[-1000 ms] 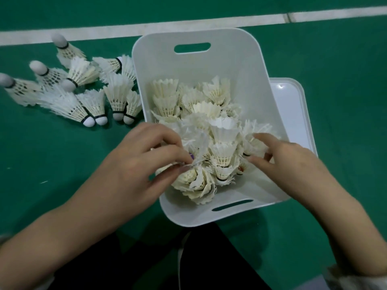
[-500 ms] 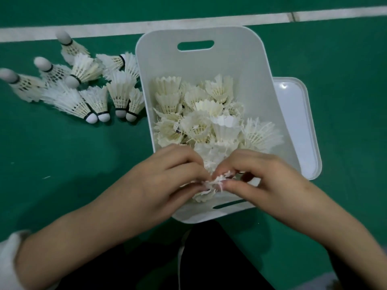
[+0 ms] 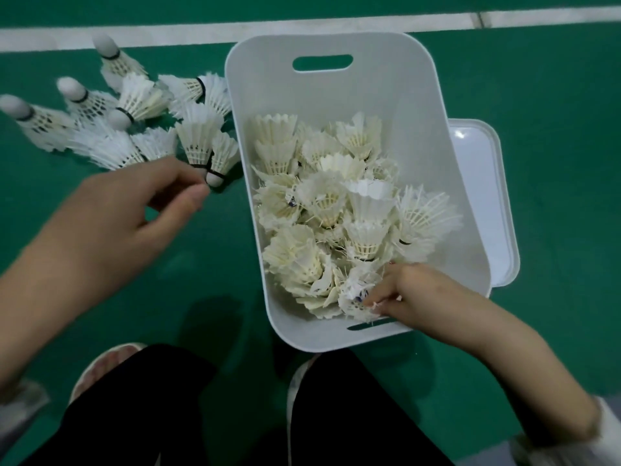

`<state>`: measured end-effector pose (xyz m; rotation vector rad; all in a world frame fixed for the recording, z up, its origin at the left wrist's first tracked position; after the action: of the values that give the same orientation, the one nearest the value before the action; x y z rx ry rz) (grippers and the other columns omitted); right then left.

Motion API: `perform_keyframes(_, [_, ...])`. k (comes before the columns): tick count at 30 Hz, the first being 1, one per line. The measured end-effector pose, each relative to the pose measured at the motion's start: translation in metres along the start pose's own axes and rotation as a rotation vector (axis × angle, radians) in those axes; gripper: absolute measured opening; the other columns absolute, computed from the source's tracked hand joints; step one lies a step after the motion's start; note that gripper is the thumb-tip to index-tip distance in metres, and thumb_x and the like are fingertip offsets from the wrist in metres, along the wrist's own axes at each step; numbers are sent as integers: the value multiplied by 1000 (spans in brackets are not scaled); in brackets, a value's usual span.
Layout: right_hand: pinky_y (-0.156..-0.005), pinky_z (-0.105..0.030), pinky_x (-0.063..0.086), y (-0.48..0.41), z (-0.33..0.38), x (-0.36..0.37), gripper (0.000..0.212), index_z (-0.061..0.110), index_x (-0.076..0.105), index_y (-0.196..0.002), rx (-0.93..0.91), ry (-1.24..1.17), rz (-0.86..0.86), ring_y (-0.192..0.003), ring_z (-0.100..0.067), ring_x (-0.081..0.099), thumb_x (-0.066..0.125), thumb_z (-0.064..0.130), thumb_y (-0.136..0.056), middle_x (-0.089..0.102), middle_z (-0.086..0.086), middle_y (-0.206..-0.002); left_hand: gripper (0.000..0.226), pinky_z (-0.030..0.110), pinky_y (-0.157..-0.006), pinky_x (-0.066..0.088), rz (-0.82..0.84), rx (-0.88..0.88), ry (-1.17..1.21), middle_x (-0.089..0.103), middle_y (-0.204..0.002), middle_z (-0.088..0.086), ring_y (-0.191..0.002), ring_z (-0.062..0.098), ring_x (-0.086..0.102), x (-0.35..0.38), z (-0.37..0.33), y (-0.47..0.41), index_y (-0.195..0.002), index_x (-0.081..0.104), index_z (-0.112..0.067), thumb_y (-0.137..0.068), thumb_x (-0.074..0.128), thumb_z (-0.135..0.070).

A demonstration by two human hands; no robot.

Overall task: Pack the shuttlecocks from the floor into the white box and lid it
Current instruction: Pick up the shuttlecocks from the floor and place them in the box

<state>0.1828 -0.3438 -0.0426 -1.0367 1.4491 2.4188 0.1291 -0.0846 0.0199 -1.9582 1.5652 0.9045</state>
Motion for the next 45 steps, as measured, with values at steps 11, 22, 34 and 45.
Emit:
perform_keyframes(11, [-78,-12,41,36,44,-78,23,44,56,-108,-139,-5,-196,-85,7,52,49,34,-89,48,29,-111,10,14,-65,40,113,-35,-26,60,-81,-21,-76,-5,56,9,22,9,-91,61,-25,-87,53,-29])
perform_keyframes(22, [-82,-34,44,-70,232,-101,25,12,58,-111,-630,347,-321,-98,-24,55,43,23,-94,54,-6,-109,15,37,-68,48,-3,-87,-179,62,-88,-2,-79,19,57,-24,100,-7,-94,61,-17,-91,50,-27])
perform_keyframes(34, [-85,-33,40,-244,252,-81,40,4,44,-128,-234,159,-352,-111,-33,50,45,6,-88,42,-15,-130,26,38,-82,40,-221,-325,-243,53,-111,10,-103,26,46,-48,217,-50,-112,54,-9,-91,51,-24])
perform_keyframes(45, [-67,-29,33,-258,244,-61,16,2,56,-101,-230,162,-299,-96,-32,54,47,8,-89,62,-17,-102,18,31,-68,38,-209,-375,8,62,-85,9,-81,22,54,-38,237,-43,-86,61,-5,-89,59,-23])
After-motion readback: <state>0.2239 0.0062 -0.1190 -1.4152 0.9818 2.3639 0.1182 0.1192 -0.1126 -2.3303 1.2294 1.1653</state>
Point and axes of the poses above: each hand's wrist, its own y-axis away from the middle knuckle, its own x-axis out of the palm, z = x × y, the point moved 9 cm from there along -y, towards the middle knuckle
